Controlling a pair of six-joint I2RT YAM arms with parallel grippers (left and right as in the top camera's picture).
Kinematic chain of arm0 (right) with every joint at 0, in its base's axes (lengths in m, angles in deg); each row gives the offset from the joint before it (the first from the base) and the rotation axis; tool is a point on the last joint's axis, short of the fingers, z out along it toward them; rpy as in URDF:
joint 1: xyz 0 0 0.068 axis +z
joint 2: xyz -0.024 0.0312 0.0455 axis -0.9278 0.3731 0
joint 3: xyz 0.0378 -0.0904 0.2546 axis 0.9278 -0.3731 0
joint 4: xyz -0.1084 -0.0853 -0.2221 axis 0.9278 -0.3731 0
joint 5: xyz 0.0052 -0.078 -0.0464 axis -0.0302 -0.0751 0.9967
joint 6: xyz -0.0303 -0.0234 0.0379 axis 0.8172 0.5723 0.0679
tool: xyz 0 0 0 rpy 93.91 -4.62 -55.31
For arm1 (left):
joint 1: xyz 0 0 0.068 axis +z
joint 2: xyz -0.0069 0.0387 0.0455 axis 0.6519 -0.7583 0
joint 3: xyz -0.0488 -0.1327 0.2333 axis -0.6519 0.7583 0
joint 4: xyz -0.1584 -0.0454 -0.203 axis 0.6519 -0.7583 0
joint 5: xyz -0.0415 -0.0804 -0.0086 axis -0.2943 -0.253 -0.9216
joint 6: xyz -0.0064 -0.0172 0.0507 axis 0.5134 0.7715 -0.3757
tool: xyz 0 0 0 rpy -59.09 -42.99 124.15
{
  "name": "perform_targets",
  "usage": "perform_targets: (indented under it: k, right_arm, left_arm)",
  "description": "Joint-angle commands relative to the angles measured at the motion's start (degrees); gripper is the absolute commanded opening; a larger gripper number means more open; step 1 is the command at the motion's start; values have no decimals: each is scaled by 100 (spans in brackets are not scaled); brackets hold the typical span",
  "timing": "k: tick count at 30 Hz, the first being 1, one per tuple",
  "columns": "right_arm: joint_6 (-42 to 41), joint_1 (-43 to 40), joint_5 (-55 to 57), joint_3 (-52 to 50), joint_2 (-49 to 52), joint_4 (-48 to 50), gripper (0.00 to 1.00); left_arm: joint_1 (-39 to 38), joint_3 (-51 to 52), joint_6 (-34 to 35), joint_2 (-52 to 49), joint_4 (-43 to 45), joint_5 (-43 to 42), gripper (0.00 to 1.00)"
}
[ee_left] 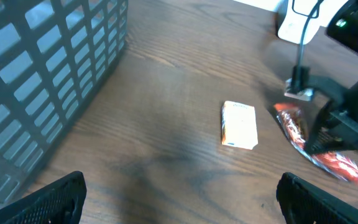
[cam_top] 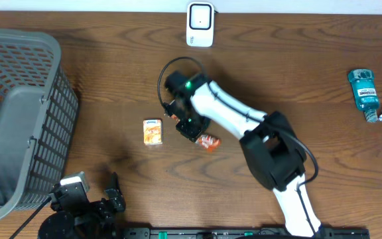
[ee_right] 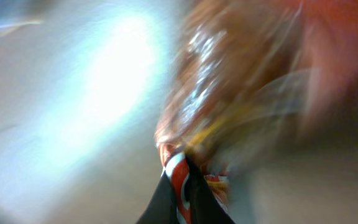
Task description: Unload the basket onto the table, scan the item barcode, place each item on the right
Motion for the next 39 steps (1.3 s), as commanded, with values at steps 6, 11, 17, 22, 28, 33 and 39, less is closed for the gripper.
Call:
perform_targets:
  k: [6, 11, 17, 22, 28, 33, 39]
  right_arm:
    - [2581, -1134, -5416, 382, 96, -1167, 1]
    - [3241, -1405, -6457, 221, 96, -1510, 1]
    - [3709, -1368, -5963, 221, 96, -1292, 2]
    - [2916, -1123, -5685, 262, 96, -1106, 59]
    - [-1250, -994, -3523, 262, 96, 90, 99]
    - [-2677, -922, -3587, 262, 96, 774, 99]
    - [-6551, -872, -3237, 262, 96, 1152, 46]
  left_arm:
    - [28, 11, 35, 4, 9, -52, 98]
    - [28, 11, 33, 4, 9, -50, 98]
    - [28, 11, 35, 4, 9, -52, 98]
    - [28, 11, 33, 4, 9, -52, 98]
    - [28, 11, 35, 4, 9, -52, 98]
    - [28, 11, 35, 4, 9, -52, 98]
    - [28, 11, 35, 4, 9, -52, 98]
